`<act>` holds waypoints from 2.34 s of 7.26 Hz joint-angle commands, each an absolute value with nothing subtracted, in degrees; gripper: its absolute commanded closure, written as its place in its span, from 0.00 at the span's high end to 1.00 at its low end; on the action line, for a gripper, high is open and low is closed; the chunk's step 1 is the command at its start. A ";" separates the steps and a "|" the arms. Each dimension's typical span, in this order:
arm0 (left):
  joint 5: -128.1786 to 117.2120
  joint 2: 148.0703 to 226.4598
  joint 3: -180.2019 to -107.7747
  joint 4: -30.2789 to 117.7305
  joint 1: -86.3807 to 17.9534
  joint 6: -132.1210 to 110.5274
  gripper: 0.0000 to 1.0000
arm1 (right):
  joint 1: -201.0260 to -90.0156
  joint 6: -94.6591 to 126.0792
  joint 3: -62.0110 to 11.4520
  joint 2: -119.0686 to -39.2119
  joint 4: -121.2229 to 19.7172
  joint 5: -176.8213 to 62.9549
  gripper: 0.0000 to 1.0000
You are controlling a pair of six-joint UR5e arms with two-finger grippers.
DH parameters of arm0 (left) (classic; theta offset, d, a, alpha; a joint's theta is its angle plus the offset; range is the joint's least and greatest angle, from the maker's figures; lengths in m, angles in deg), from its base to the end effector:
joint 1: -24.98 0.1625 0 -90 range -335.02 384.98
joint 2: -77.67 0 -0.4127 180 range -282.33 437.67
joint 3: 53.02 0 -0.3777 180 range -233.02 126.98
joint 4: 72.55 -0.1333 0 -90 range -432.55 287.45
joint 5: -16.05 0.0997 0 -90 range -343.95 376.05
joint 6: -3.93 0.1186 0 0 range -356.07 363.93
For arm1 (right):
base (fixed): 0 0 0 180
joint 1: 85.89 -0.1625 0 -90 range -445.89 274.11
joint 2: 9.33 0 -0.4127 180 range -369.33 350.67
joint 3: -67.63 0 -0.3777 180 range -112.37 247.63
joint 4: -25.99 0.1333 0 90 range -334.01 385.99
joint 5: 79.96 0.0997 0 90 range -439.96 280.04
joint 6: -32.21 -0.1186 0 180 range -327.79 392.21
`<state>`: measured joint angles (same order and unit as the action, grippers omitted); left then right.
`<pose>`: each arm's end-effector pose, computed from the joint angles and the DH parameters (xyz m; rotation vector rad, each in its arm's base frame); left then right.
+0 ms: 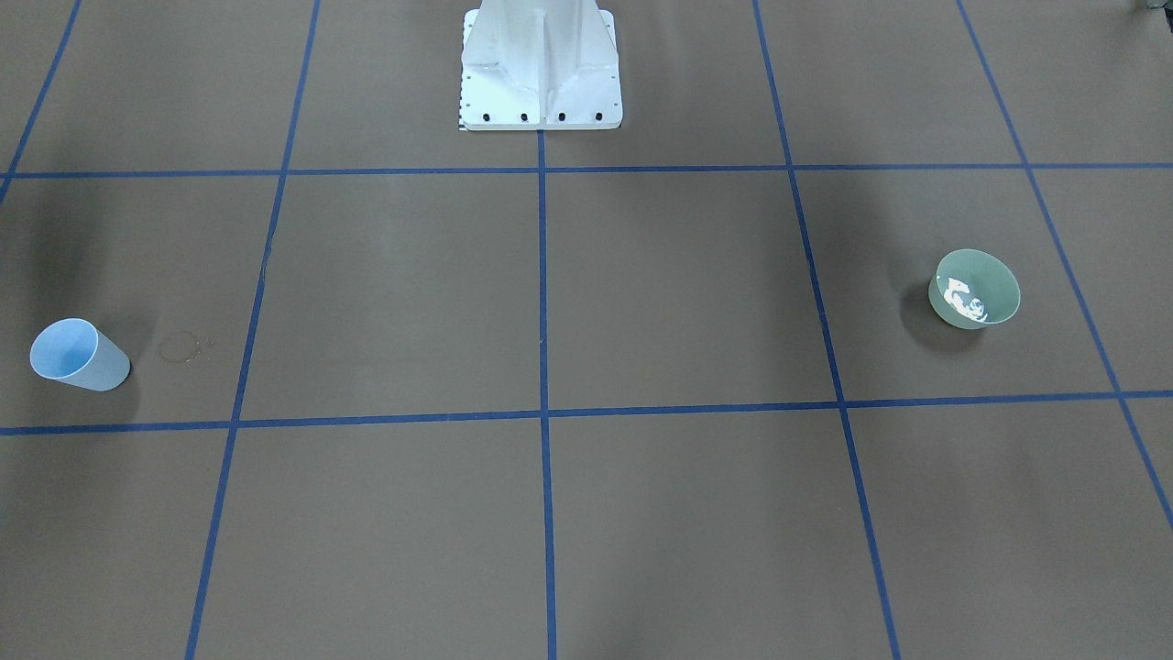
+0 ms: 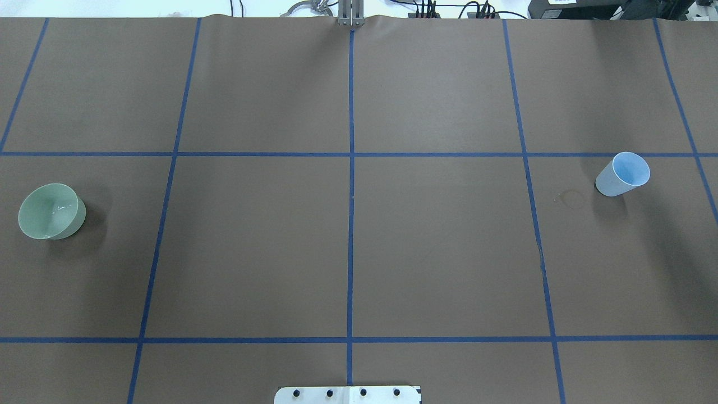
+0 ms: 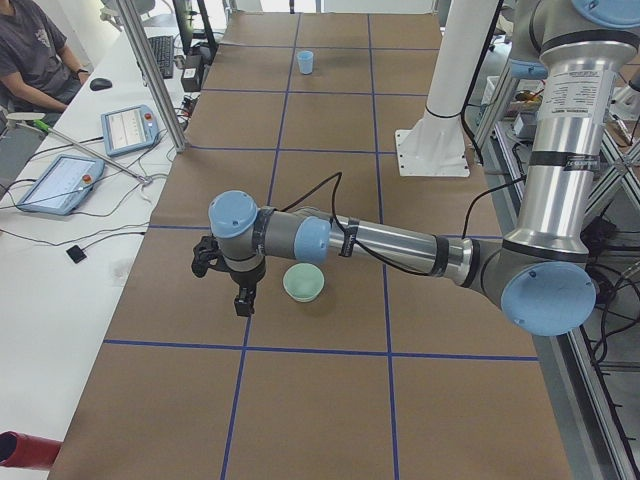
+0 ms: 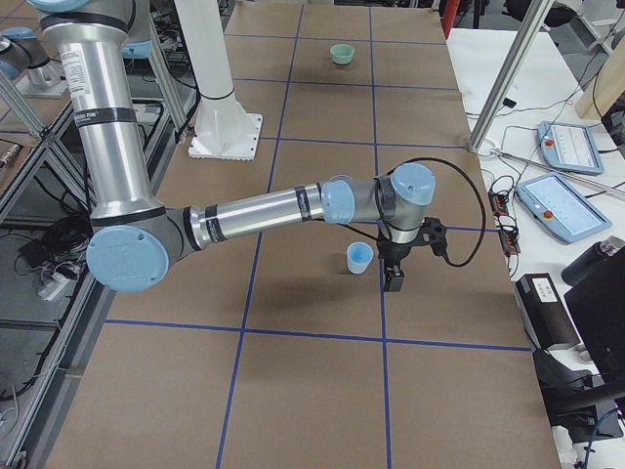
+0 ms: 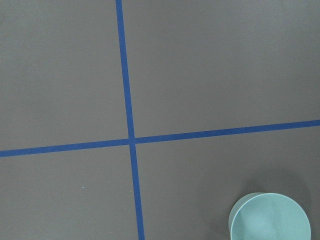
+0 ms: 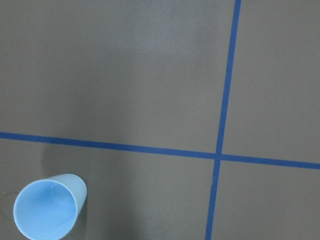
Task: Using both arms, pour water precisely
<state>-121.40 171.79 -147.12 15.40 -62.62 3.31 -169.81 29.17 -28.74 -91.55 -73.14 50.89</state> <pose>-0.0245 -0.5127 0.5892 0.0796 0.8299 0.0738 -0.0006 -0.5322 0.5597 0.0270 -0.7171 -0.0820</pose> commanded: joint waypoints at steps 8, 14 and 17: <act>-121.50 169.69 -146.89 15.16 -62.64 3.58 1.00 | -170.18 28.34 -33.89 -95.73 -73.15 51.44 1.00; -121.77 167.58 -150.05 16.39 -62.64 2.97 1.00 | -169.91 29.13 -35.03 -97.92 -73.15 51.44 1.00; -121.59 166.26 -150.23 16.57 -62.65 3.14 1.00 | -169.82 29.22 -36.25 -98.80 -73.06 51.88 1.00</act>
<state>-121.65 166.23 -150.48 16.63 -62.70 3.18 -169.86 29.21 -35.45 -98.44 -73.07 51.78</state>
